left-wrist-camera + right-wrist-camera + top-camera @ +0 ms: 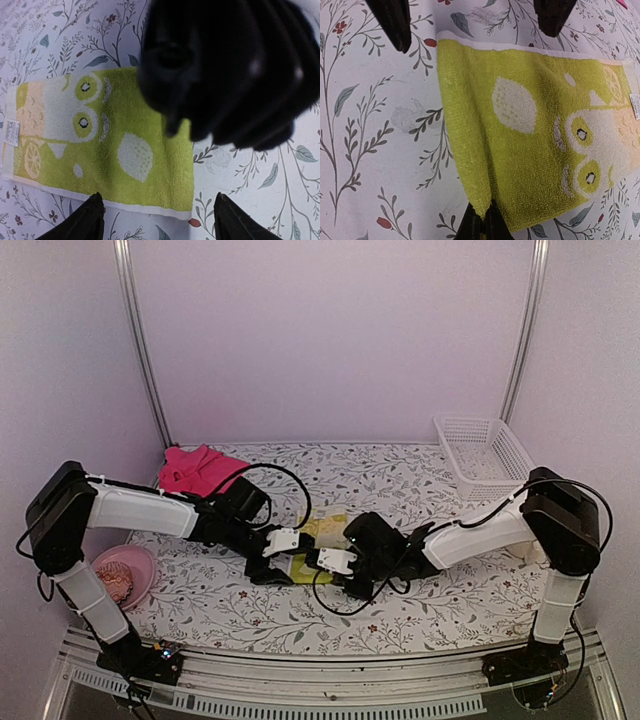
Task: Roll the towels
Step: Roll the towel at the center of the board.
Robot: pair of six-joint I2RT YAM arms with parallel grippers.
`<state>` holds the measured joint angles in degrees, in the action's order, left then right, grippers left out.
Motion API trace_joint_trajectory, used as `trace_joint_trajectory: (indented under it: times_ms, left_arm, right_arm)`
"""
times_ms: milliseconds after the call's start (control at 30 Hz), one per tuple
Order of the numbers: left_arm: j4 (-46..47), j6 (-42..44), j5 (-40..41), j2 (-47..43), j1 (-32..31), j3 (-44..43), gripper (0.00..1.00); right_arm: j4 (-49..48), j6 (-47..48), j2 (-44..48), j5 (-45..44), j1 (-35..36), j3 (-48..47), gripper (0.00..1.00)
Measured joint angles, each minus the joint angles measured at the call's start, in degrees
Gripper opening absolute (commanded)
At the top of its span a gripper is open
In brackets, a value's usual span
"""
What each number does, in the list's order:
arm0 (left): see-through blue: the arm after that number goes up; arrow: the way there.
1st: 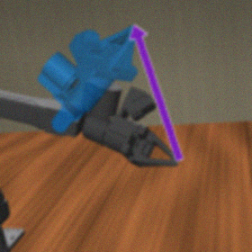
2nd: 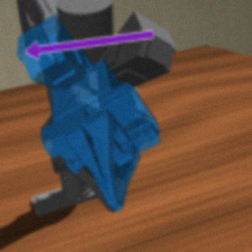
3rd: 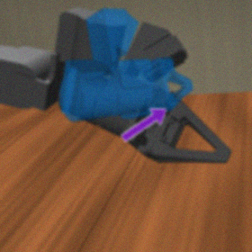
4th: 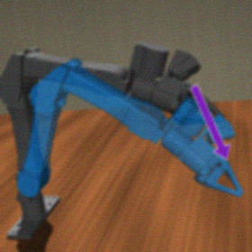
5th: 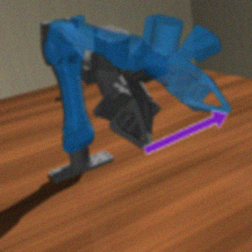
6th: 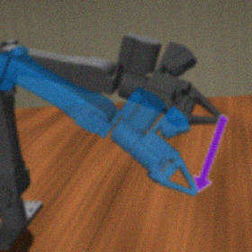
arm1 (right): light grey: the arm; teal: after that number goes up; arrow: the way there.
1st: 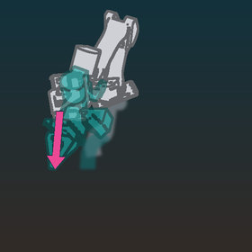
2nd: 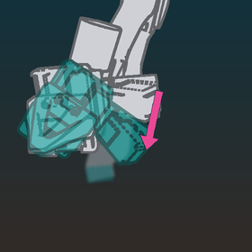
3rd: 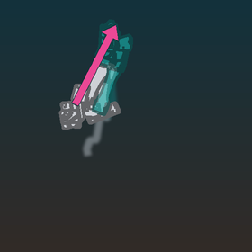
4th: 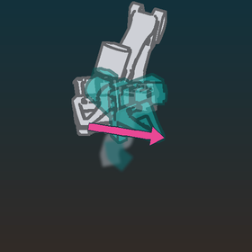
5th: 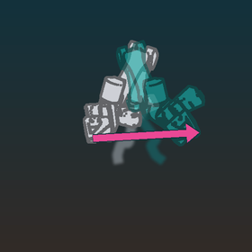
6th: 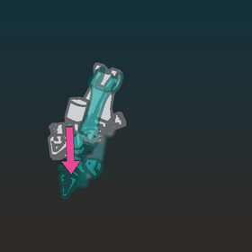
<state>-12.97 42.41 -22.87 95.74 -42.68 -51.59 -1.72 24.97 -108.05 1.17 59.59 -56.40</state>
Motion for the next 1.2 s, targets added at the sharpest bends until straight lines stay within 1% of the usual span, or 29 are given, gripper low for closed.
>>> trace_joint_trajectory:
  times_ms: [233,300,500,633,767,867,900,933,1100,1133,1200]
  left_arm:
    - [-0.31,1.68,-2.91,0.28,0.63,0.02,0.73]
    - [-0.42,2.01,-3.82,0.28,0.92,0.00,0.73]
    - [-1.51,2.14,-4.98,1.60,1.20,-1.20,0.68]
    - [-1.97,1.68,-4.98,3.32,1.66,-2.95,0.63]
    - [-2.73,0.79,-5.33,4.44,2.91,-4.37,0.61]
    - [-3.32,0.39,-5.86,5.49,3.61,-5.62,0.54]
    - [-3.48,0.35,-5.99,5.66,3.69,-5.81,0.48]
    - [-3.82,0.35,-6.21,5.86,3.74,-5.99,0.45]
    - [-5.35,0.13,-6.95,7.02,3.76,-7.02,0.42]
    - [-5.60,0.11,-7.15,7.41,3.76,-7.30,0.40]
    - [-5.81,-0.09,-7.23,7.91,3.78,-7.50,0.31]
  right_arm:
    - [7.72,-3.02,0.00,9.62,-4.09,-4.37,0.05]
    - [9.79,-3.54,-0.02,11.98,-5.35,-5.88,0.07]
    - [16.50,-4.68,-1.40,19.58,-8.85,-12.76,0.08]
    - [20.09,-4.63,-3.98,22.67,-10.19,-16.72,0.07]
    - [22.93,-4.55,-5.81,24.74,-10.64,-18.14,0.07]
    - [24.33,-4.55,-6.67,26.03,-10.84,-18.21,0.07]
    - [24.65,-4.55,-6.82,26.43,-10.86,-18.21,0.07]
    - [24.94,-4.55,-6.91,26.73,-10.86,-18.21,0.07]
    - [25.44,-4.57,-7.08,27.76,-10.95,-18.21,0.08]
    - [25.51,-4.57,-7.26,27.96,-11.04,-18.21,0.08]
    - [25.64,-4.57,-7.58,28.17,-11.28,-18.21,0.09]
